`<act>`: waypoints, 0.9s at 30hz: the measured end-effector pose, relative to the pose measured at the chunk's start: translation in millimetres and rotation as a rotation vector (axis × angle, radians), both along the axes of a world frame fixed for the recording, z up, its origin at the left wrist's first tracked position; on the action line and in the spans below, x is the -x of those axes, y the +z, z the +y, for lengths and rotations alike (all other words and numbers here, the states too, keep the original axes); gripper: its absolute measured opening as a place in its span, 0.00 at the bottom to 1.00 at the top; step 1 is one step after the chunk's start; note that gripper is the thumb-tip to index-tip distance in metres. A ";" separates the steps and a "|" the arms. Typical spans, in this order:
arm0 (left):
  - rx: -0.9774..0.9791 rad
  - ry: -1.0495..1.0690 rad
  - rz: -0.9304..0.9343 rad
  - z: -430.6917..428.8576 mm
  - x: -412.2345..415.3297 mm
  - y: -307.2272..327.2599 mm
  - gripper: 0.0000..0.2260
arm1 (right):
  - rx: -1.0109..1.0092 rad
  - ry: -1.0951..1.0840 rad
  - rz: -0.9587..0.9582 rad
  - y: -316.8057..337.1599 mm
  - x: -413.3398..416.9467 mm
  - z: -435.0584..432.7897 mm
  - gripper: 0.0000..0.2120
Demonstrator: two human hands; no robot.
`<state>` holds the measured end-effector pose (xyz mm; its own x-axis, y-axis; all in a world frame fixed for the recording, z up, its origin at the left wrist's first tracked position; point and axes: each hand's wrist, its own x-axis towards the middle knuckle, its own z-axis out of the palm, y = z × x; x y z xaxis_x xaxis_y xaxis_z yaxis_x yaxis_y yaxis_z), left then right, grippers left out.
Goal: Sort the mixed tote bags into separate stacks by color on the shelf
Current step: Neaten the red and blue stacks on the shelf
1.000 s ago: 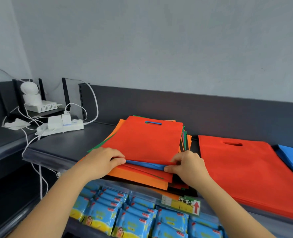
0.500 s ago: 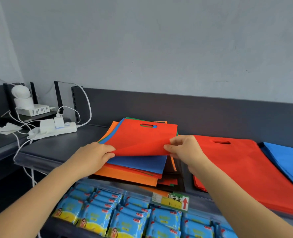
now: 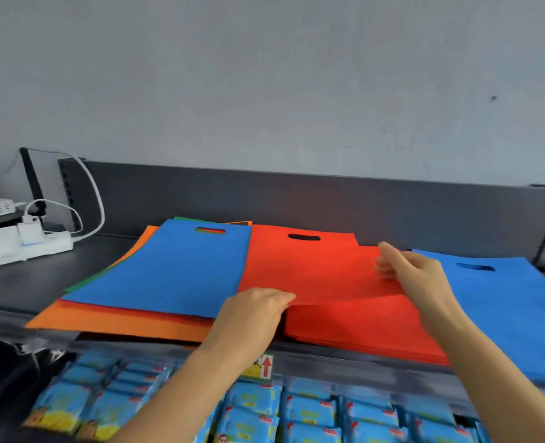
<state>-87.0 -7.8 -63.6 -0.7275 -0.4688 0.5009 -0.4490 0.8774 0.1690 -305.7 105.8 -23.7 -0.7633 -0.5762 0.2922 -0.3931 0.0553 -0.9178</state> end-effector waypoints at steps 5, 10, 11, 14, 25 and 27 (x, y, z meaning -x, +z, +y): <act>-0.083 -0.078 -0.193 23.3 50.1 -13.6 0.16 | -0.339 -0.124 0.212 -20.7 36.3 40.2 0.09; -0.163 -0.150 -0.293 36.6 69.0 -23.5 0.19 | -0.660 -0.110 0.313 -44.1 52.4 54.2 0.13; -0.173 -0.161 -0.280 37.6 68.5 -23.8 0.19 | -0.709 -0.100 0.316 -47.8 52.3 54.4 0.13; -0.193 -0.174 -0.225 38.3 64.7 -25.5 0.20 | -0.772 -0.110 0.364 -50.1 45.5 51.3 0.16; 0.048 0.065 0.098 4.0 -49.4 10.5 0.20 | -0.356 0.229 0.676 -21.9 -47.5 -29.4 0.14; 0.056 0.173 0.109 -14.9 -83.4 14.4 0.21 | -0.321 0.333 0.691 -18.7 -76.2 -48.6 0.16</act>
<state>-3.6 -22.7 -49.2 -0.5788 -0.5513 0.6008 -0.5755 0.7982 0.1781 -229.5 57.2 -42.4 -0.2466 -0.8754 0.4158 -0.9046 0.0540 -0.4228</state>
